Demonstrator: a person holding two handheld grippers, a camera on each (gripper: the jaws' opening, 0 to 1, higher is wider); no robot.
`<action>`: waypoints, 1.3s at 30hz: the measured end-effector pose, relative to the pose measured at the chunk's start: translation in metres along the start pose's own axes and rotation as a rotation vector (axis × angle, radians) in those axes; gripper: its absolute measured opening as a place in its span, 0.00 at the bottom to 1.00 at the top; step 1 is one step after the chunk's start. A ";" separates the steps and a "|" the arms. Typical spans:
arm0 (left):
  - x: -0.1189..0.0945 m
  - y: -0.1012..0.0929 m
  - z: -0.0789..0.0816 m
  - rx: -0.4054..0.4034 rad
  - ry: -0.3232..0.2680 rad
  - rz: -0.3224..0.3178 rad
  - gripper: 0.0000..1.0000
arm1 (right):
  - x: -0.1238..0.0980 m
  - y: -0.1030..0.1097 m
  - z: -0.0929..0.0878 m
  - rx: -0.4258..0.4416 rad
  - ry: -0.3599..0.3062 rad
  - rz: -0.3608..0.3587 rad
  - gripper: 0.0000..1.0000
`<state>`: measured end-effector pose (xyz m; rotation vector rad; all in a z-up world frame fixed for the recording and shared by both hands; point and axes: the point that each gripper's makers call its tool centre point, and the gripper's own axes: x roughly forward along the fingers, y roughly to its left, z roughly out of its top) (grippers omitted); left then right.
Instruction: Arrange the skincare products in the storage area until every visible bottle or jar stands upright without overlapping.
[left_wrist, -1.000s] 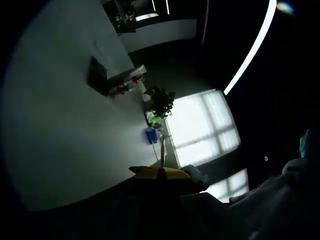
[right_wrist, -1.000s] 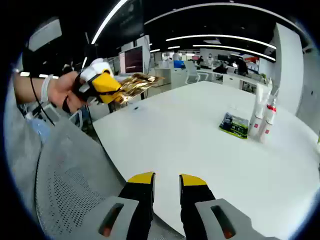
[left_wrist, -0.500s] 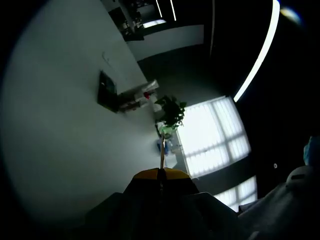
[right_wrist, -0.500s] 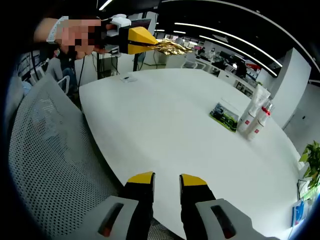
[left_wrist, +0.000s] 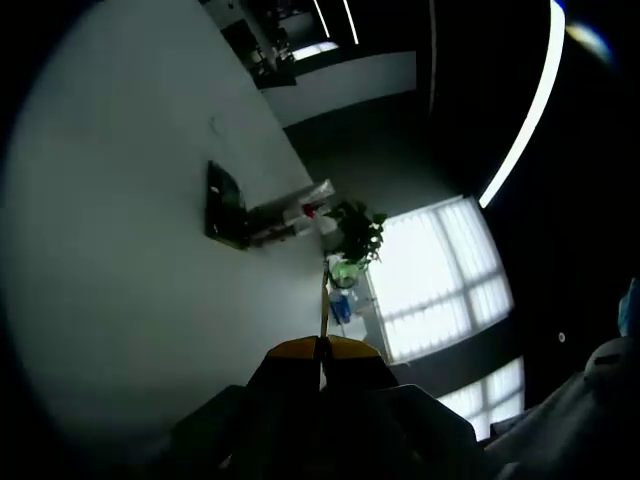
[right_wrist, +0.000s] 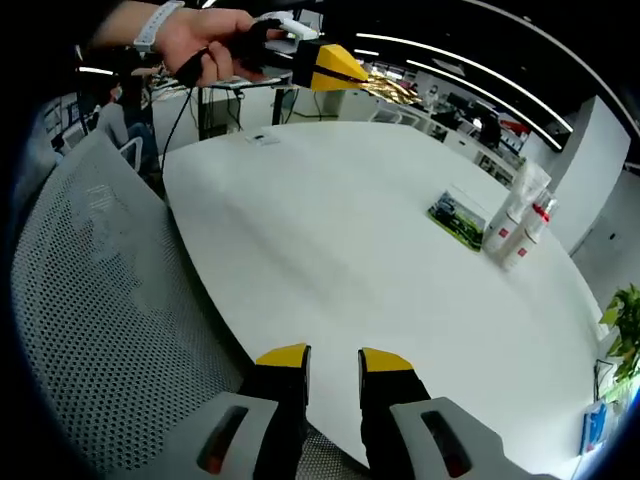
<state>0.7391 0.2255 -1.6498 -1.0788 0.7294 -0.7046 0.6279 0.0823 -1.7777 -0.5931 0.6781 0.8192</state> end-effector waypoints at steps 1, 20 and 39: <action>0.001 0.001 0.005 0.000 -0.002 0.002 0.00 | 0.001 0.001 -0.002 -0.008 0.006 0.003 0.14; 0.049 0.032 0.100 0.014 -0.064 0.057 0.00 | 0.005 0.001 -0.013 -0.013 0.070 0.010 0.20; 0.100 0.079 0.144 -0.014 -0.036 0.098 0.00 | 0.006 0.000 -0.010 0.044 0.049 0.016 0.29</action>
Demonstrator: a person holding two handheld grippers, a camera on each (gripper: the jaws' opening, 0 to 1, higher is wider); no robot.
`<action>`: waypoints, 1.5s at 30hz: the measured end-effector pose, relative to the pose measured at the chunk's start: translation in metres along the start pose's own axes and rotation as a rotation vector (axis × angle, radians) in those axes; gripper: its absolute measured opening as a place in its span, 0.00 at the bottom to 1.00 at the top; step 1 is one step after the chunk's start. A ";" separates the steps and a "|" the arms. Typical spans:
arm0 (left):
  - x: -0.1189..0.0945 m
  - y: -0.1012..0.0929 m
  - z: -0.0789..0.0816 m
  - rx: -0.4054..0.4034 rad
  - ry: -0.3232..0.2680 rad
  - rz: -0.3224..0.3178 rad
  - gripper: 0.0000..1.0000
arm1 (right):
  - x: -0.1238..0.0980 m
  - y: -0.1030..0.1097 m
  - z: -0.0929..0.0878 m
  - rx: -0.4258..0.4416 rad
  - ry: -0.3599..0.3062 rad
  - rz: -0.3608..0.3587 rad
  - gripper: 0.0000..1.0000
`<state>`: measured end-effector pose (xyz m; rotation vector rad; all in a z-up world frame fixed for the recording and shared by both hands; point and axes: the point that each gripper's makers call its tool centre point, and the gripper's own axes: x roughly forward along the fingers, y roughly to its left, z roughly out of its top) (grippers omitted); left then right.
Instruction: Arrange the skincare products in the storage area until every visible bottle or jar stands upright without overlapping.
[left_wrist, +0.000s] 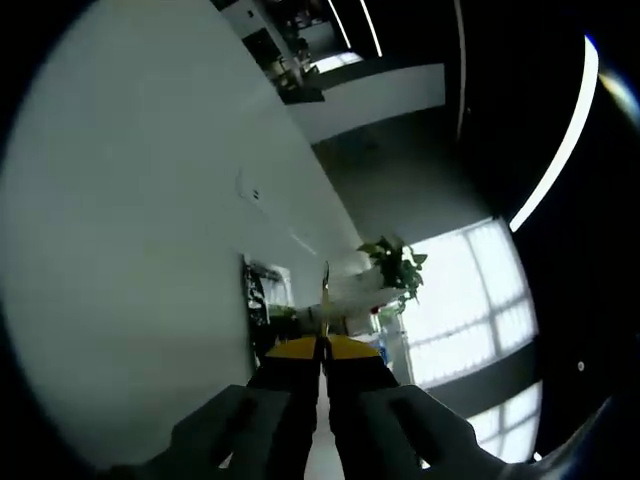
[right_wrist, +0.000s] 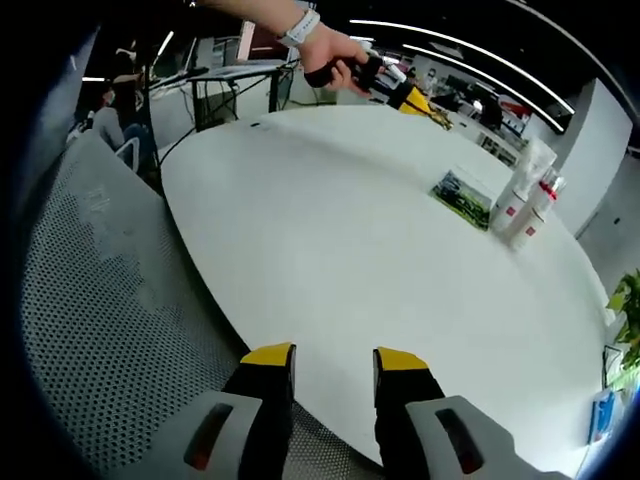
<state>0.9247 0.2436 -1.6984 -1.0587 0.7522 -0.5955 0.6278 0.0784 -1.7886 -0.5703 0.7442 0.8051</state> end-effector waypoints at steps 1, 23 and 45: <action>0.002 0.000 0.001 0.001 0.004 0.000 0.00 | 0.000 0.000 0.000 0.004 -0.002 -0.001 0.30; 0.040 0.072 0.008 -0.009 0.090 0.207 0.00 | 0.002 -0.001 -0.007 0.022 0.035 0.001 0.31; 0.052 0.103 0.013 0.056 0.199 0.323 0.02 | 0.002 -0.003 -0.009 0.024 0.044 -0.005 0.28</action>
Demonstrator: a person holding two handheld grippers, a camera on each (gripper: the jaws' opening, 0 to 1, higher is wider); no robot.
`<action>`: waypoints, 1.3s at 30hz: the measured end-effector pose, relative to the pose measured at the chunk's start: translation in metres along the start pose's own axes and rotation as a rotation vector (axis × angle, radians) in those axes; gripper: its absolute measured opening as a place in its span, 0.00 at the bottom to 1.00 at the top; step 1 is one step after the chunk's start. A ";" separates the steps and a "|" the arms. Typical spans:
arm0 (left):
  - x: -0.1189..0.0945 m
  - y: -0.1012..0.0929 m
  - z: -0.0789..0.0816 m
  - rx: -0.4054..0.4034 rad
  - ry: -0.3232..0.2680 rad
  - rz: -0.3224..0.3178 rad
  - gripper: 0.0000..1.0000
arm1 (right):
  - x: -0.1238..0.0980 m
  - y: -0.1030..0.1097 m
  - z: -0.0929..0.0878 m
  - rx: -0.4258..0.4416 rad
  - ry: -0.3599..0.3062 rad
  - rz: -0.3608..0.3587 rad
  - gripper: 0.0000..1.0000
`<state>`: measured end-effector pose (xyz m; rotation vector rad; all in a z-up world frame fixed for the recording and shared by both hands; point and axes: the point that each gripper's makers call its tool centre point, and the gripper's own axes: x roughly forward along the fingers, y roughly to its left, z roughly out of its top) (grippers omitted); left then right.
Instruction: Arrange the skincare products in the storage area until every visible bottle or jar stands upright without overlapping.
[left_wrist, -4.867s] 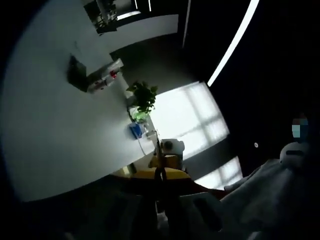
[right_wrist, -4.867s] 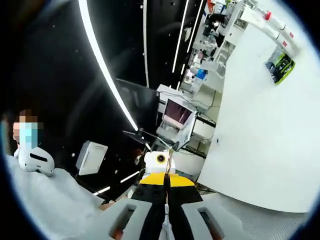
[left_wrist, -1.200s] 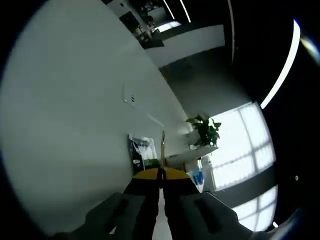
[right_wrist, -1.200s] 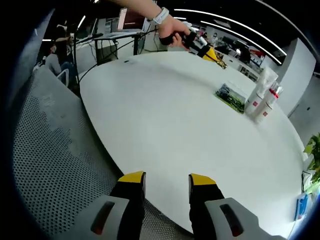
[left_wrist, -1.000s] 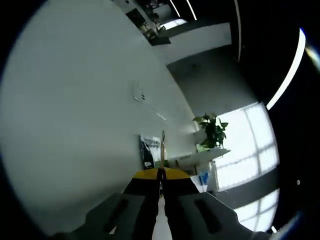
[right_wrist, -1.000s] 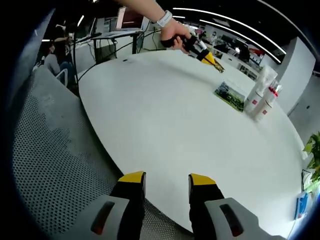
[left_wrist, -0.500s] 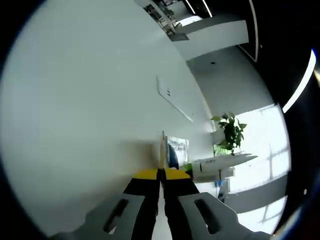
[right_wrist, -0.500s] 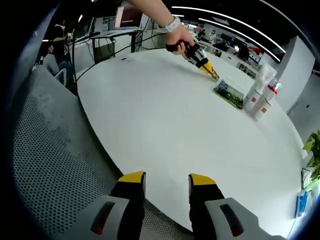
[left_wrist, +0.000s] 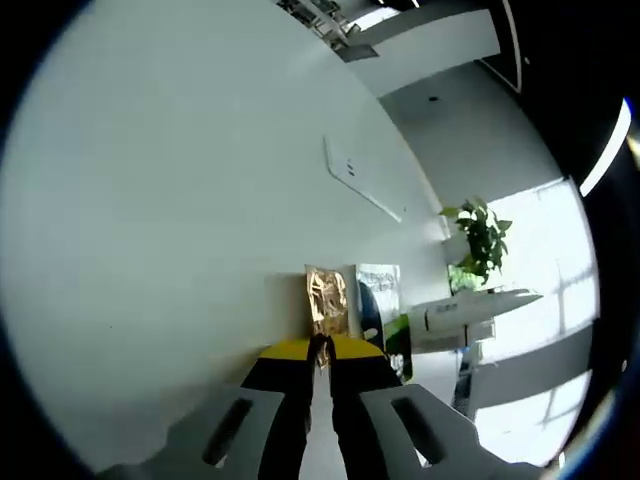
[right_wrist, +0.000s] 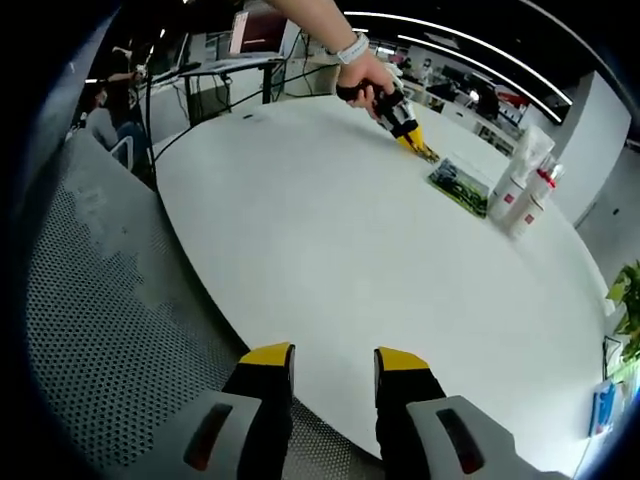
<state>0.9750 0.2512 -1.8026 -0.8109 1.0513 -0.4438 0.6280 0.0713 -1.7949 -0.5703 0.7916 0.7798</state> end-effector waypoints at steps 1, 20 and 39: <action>0.000 0.000 0.000 0.012 0.006 0.004 0.02 | 0.000 0.000 0.001 0.003 -0.002 0.000 0.28; -0.006 -0.005 0.005 0.008 0.070 0.096 0.15 | 0.000 -0.002 -0.002 -0.005 0.012 -0.009 0.25; -0.047 -0.011 0.001 0.275 0.029 0.145 0.29 | -0.004 -0.003 0.008 -0.019 -0.034 -0.021 0.25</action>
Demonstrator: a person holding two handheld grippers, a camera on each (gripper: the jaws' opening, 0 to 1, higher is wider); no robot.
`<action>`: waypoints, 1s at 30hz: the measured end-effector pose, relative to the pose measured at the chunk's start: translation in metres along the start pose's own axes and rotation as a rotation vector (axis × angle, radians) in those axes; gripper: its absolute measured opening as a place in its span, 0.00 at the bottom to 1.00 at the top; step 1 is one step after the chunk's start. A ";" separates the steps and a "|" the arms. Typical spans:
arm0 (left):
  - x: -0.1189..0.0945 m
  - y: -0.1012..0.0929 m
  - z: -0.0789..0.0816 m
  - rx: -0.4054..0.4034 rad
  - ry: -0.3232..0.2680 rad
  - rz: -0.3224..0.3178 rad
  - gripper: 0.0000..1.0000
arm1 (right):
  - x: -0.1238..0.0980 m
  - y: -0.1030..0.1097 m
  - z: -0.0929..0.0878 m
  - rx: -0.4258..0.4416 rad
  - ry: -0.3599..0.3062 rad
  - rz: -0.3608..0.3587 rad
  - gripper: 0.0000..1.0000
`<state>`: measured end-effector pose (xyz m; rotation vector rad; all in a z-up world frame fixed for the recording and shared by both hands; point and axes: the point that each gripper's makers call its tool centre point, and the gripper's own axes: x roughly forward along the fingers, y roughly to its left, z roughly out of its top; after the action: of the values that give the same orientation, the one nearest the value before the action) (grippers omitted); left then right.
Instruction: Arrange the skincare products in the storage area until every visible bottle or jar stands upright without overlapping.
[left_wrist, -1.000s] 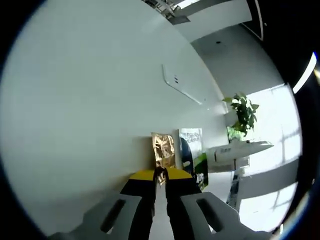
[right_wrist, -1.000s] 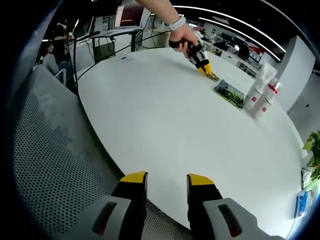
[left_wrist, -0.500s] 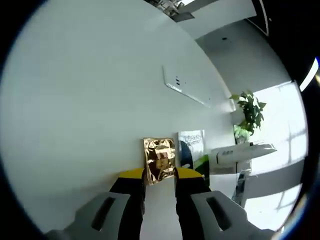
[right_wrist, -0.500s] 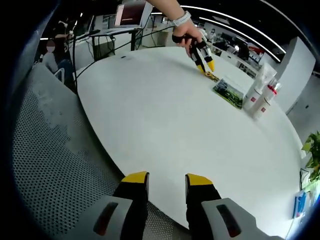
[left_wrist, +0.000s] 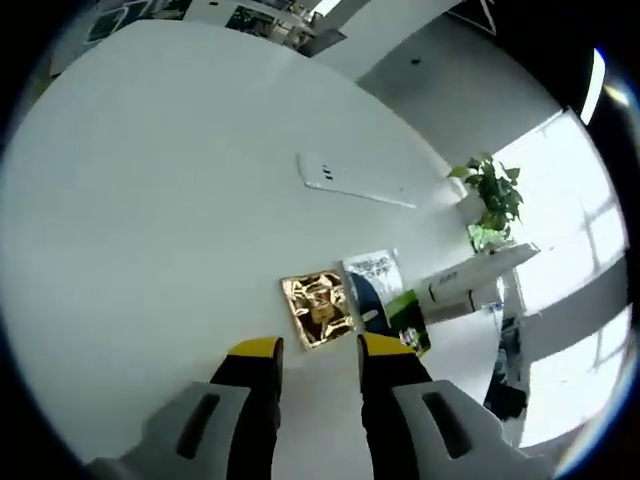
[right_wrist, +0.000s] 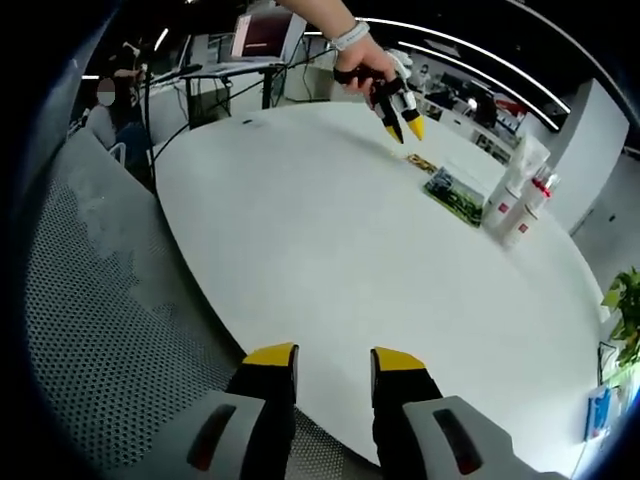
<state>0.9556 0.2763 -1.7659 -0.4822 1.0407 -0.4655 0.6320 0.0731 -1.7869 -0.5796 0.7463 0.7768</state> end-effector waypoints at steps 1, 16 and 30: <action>-0.006 0.002 -0.003 0.033 0.003 0.003 0.30 | 0.000 0.000 0.001 0.000 -0.003 0.001 0.25; -0.137 0.122 -0.068 0.217 0.001 0.355 0.39 | -0.002 0.002 0.007 -0.033 -0.038 0.004 0.27; -0.207 0.173 -0.165 0.069 -0.009 0.567 0.48 | -0.001 0.006 0.009 -0.045 -0.044 0.025 0.28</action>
<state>0.7427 0.5089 -1.7914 -0.1132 1.0951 0.0058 0.6304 0.0822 -1.7817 -0.5928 0.6981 0.8283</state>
